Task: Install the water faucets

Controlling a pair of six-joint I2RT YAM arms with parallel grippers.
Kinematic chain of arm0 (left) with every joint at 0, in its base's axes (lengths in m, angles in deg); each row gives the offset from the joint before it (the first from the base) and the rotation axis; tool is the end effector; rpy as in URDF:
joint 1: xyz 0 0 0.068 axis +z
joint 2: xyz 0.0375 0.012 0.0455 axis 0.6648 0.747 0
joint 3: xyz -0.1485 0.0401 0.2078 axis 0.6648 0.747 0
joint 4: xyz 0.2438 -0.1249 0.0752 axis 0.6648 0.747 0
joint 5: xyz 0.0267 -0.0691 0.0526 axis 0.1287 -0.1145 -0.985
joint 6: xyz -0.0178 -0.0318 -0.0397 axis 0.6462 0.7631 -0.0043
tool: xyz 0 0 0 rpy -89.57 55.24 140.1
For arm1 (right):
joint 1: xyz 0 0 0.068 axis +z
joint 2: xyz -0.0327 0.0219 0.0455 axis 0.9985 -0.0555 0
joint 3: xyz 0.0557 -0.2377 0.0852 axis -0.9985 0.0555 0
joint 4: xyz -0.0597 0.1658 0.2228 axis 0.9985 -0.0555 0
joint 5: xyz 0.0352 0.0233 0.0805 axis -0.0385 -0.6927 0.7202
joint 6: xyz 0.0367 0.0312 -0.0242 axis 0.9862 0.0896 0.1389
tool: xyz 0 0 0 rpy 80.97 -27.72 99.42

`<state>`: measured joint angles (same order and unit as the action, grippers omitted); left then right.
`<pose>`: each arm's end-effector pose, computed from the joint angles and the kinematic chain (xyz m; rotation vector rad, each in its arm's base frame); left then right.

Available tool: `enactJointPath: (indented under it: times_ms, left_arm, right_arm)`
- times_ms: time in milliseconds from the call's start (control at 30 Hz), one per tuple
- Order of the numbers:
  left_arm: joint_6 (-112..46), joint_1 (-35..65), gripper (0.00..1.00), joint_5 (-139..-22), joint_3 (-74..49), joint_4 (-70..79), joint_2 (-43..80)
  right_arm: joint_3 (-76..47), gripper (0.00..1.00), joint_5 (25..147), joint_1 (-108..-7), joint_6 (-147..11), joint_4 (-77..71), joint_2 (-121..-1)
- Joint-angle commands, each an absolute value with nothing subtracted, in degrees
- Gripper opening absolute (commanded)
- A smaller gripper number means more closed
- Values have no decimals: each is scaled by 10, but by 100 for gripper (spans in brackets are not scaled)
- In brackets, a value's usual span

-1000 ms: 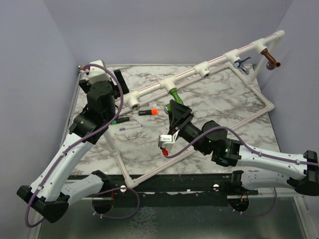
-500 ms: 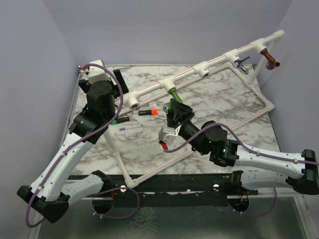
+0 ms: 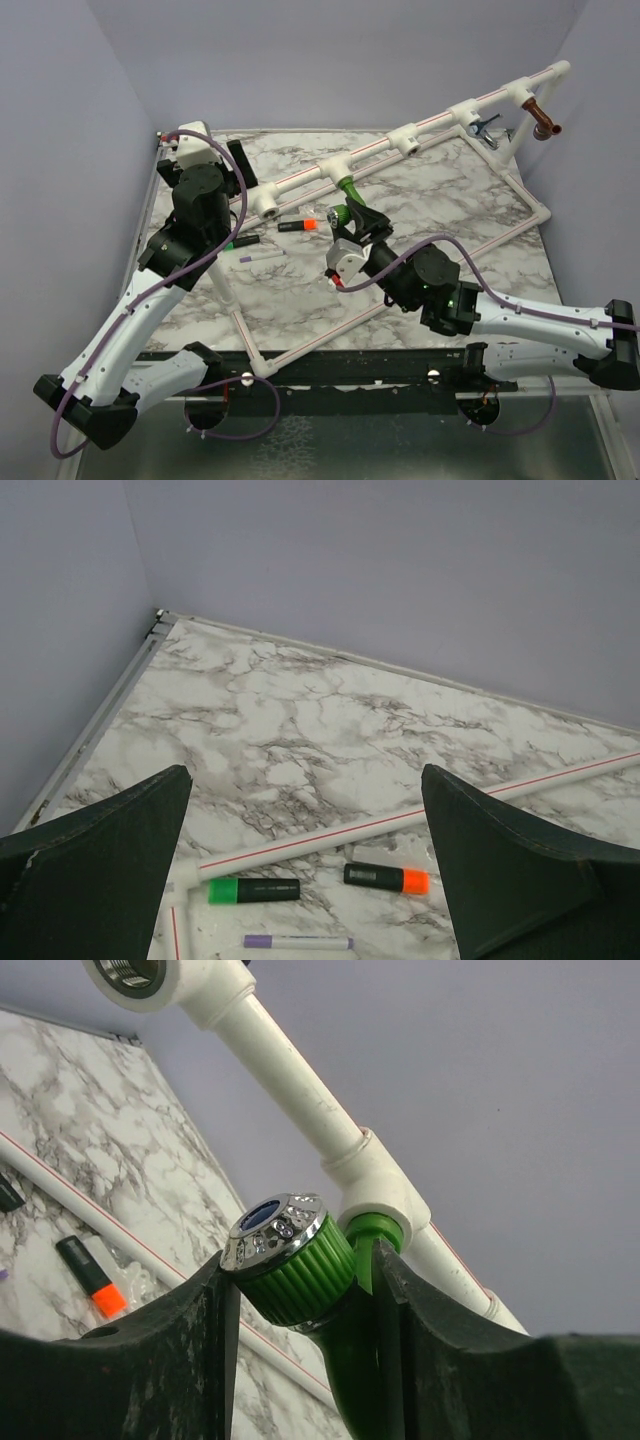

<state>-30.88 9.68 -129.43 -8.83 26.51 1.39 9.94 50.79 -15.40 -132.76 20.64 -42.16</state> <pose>0.2162 -0.1075 0.4174 -0.2503 1.6727 0.0191 0.1056 0.2621 0.3655 -1.0206 0.9284 -0.1319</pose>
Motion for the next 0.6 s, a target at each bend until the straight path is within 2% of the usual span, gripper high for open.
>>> enactJointPath:
  times_ms: [0,267,500,567]
  left_arm:
    - [-323,78,99,-1222,-22,461,23]
    - [-323,78,99,-1228,-17,461,12]
    - [-322,78,99,-1228,-13,461,9]
    - [-322,79,99,-1228,-13,461,9]
  right_arm:
    - [81,1,406,-164,-1057,448,-377]
    - [83,1,393,-170,-993,447,-355]
    - [71,1,422,-171,-1033,362,-368]
    - [67,4,425,-170,-1043,334,-368]
